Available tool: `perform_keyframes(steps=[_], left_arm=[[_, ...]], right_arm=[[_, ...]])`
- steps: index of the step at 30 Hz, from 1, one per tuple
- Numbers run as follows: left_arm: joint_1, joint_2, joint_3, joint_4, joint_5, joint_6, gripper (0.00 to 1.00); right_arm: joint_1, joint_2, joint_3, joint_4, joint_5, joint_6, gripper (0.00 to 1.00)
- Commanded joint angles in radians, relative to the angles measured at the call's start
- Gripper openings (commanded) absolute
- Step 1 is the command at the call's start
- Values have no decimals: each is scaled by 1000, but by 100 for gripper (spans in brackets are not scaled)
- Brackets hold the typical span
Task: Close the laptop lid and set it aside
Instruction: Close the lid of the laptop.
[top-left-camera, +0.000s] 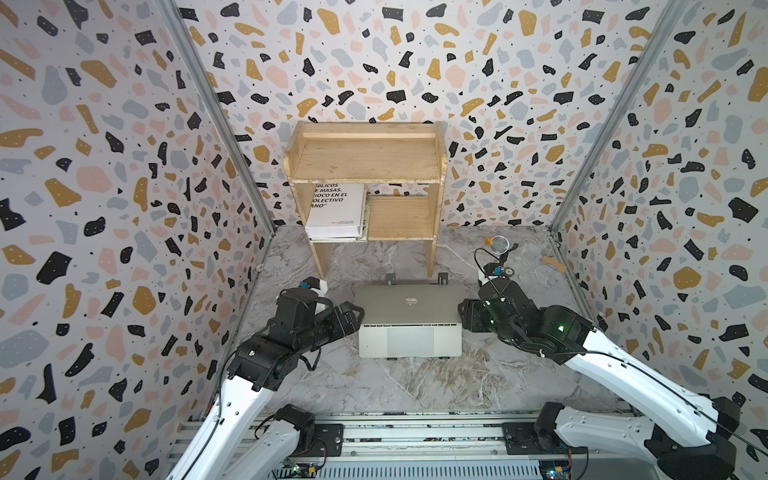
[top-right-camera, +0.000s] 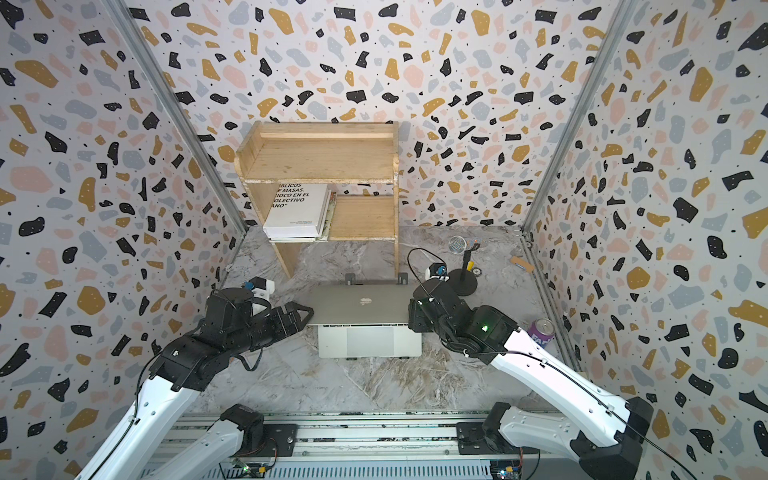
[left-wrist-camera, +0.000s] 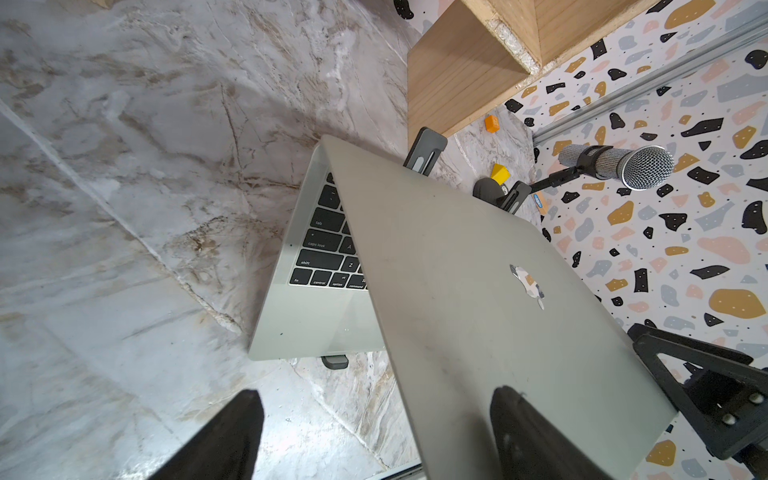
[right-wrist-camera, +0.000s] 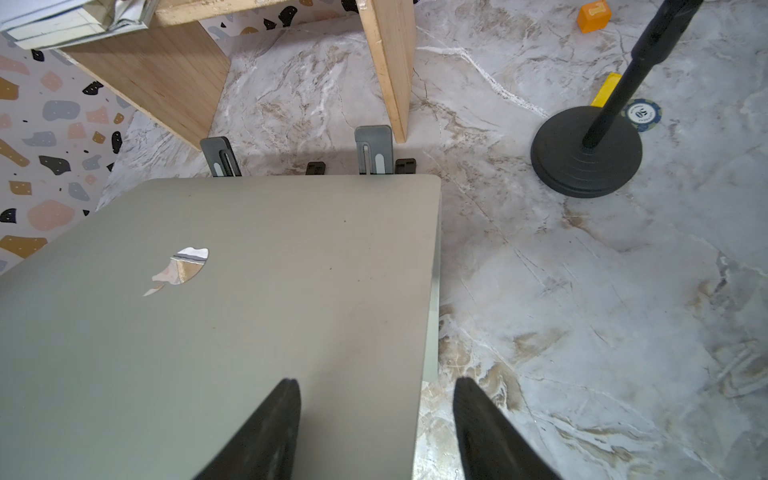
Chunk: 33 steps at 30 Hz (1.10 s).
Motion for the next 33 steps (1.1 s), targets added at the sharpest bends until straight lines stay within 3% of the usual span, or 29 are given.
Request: perform_keyframes(steps=[1, 33], left_arm=[[-8, -13, -29, -12, 6, 2, 87], [-8, -85, -231, 44, -7, -52, 87]], right_arm=[[6, -24, -21, -59, 24, 6, 63], [18, -72, -219, 19, 2, 58, 63]])
